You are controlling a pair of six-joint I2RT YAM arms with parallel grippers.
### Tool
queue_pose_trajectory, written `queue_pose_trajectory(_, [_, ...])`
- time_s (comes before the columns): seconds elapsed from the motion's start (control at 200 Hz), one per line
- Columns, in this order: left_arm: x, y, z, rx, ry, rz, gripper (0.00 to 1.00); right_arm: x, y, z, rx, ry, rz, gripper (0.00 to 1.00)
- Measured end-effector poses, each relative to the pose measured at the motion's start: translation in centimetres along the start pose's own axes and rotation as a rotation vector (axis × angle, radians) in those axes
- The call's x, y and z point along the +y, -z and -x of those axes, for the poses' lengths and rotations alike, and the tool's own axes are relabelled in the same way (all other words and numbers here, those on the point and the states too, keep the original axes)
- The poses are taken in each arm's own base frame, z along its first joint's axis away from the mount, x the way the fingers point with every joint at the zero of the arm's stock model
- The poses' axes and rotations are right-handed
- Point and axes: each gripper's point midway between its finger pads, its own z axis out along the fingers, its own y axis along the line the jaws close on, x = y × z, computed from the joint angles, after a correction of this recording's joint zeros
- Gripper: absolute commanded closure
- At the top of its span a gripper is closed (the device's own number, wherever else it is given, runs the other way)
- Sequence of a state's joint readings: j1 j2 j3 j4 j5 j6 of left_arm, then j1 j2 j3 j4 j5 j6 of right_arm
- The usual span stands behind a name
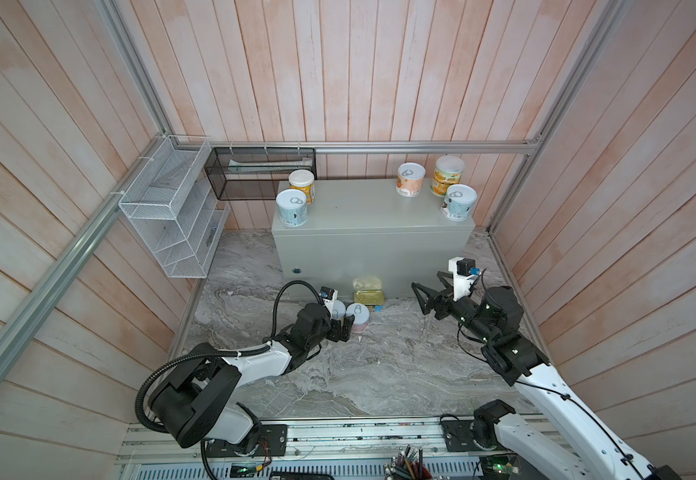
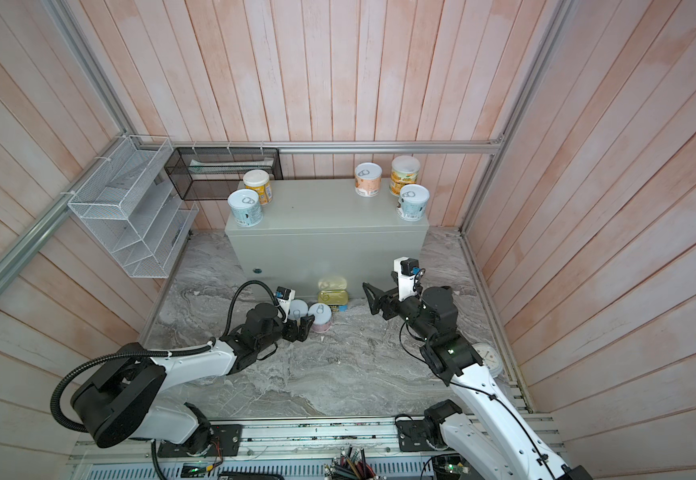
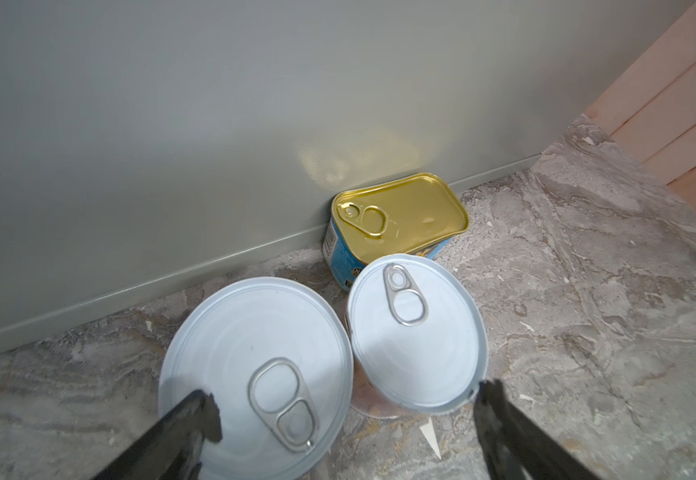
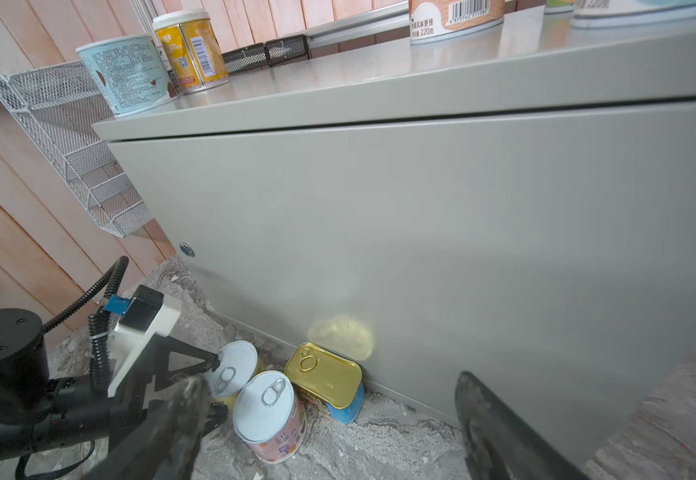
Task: Place and organize the canned foods onto the counter
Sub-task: 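Lower the open right gripper from the cabinet top toward the floor cans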
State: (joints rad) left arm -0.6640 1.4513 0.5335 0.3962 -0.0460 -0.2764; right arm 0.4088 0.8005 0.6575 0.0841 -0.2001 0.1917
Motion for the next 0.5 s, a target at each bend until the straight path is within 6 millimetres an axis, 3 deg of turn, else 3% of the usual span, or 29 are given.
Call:
queue_pose_trajectory(0.345, [1.4, -0.1, 0.2, -0.009, 0.004, 0.083, 0.0, -0.3, -1.1, -0.5, 0.003, -0.028, -0.001, 0.06])
queue_pose_trajectory(0.5, [2.4, -0.7, -1.0, 0.041, -0.002, 0.134, 0.0, -0.4, -1.6, -0.4, -0.005, -0.04, 0.001, 0.05])
